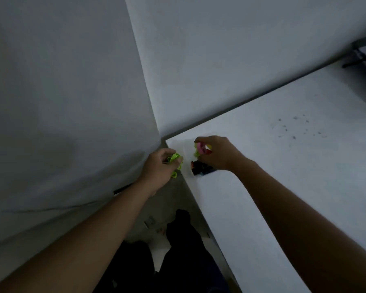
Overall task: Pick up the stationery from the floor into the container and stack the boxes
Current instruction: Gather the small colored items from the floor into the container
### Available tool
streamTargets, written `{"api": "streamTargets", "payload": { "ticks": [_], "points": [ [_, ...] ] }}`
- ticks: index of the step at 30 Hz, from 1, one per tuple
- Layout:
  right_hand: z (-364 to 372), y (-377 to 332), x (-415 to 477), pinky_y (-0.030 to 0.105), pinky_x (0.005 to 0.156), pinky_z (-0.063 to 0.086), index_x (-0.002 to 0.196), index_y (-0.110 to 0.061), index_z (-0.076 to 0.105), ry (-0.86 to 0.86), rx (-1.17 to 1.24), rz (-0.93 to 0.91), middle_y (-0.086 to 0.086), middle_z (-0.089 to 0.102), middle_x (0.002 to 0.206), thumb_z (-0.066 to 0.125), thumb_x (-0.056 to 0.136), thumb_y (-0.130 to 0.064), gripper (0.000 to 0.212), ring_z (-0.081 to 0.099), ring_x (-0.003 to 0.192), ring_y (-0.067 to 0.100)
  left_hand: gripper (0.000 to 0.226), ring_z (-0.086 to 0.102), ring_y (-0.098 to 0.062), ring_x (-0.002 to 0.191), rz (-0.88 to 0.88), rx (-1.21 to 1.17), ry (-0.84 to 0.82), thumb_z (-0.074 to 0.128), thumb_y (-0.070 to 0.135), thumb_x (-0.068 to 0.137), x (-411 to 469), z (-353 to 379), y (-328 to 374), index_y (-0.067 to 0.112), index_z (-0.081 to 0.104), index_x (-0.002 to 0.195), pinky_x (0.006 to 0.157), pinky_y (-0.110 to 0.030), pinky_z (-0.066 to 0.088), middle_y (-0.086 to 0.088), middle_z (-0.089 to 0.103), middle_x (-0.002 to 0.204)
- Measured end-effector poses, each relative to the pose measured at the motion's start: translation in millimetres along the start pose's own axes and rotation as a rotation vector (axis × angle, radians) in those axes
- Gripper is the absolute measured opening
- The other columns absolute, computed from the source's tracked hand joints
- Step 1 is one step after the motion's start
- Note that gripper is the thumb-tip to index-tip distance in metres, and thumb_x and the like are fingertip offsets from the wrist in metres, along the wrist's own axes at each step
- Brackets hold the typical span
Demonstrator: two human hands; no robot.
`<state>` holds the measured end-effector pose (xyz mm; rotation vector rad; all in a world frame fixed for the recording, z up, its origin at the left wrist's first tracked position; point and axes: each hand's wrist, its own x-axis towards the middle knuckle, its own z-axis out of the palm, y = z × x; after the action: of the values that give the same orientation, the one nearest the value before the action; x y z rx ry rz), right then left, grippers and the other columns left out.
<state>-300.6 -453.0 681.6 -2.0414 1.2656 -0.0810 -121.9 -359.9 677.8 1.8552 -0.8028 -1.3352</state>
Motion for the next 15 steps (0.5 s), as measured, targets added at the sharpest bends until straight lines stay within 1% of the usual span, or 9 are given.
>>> {"api": "streamTargets", "payload": {
  "ticks": [2,4,5,7,9,12,15],
  "points": [
    [5,3,8,0.025,0.081,0.041,0.120,-0.018,0.060,-0.107,-0.077,-0.027,0.011,0.066,0.112,0.065,0.084,-0.024,0.036,0.060,0.100,0.026,0.030,0.064,-0.015,0.088,0.006,0.028,0.011,0.071,0.023,0.084,3,6,4,0.016,0.061,0.112,0.073,-0.039,0.060,-0.002,0.063,0.112],
    [8,6,15,0.028,0.086,0.044,0.126,-0.021,0.057,-0.157,-0.101,-0.032,0.010,0.064,0.118,0.065,0.085,-0.027,0.043,0.060,0.104,0.026,0.031,0.064,-0.019,0.093,-0.001,0.044,0.024,0.070,0.023,0.085,8,11,7,0.015,0.061,0.113,0.077,-0.042,0.060,-0.005,0.063,0.114],
    [9,7,16,0.031,0.089,0.047,0.128,-0.023,0.056,-0.167,-0.099,-0.033,0.010,0.064,0.119,0.065,0.085,-0.028,0.044,0.060,0.104,0.026,0.031,0.063,-0.019,0.096,0.000,0.056,0.023,0.070,0.024,0.085,10,12,8,0.015,0.061,0.113,0.079,-0.043,0.059,-0.005,0.063,0.115],
    [11,9,17,0.037,0.090,0.052,0.126,-0.025,0.057,-0.198,-0.061,-0.062,0.008,0.067,0.113,0.065,0.084,-0.027,0.044,0.063,0.100,0.026,0.031,0.063,-0.020,0.099,-0.015,0.066,0.029,0.069,0.025,0.085,12,14,8,0.016,0.061,0.114,0.082,-0.044,0.058,-0.005,0.063,0.118],
    [10,13,17,0.035,0.092,0.051,0.128,-0.026,0.056,-0.216,-0.028,-0.076,0.007,0.068,0.113,0.067,0.083,-0.028,0.047,0.064,0.099,0.022,0.032,0.062,-0.019,0.099,-0.019,0.077,0.033,0.069,0.026,0.086,14,16,7,0.017,0.060,0.115,0.082,-0.044,0.058,-0.005,0.062,0.119],
    [10,21,17,0.029,0.096,0.047,0.135,-0.026,0.050,-0.205,-0.025,-0.068,0.006,0.065,0.121,0.068,0.083,-0.030,0.055,0.062,0.106,0.021,0.032,0.062,-0.020,0.100,-0.025,0.098,0.048,0.069,0.028,0.085,15,18,6,0.017,0.060,0.115,0.082,-0.046,0.058,-0.005,0.063,0.119],
    [8,24,18,0.030,0.099,0.045,0.137,-0.025,0.047,-0.189,-0.009,-0.064,0.006,0.063,0.126,0.068,0.084,-0.030,0.057,0.060,0.111,0.021,0.033,0.062,-0.022,0.103,-0.028,0.103,0.054,0.070,0.028,0.084,15,17,4,0.017,0.061,0.115,0.086,-0.048,0.056,-0.006,0.063,0.120]
  ]
}}
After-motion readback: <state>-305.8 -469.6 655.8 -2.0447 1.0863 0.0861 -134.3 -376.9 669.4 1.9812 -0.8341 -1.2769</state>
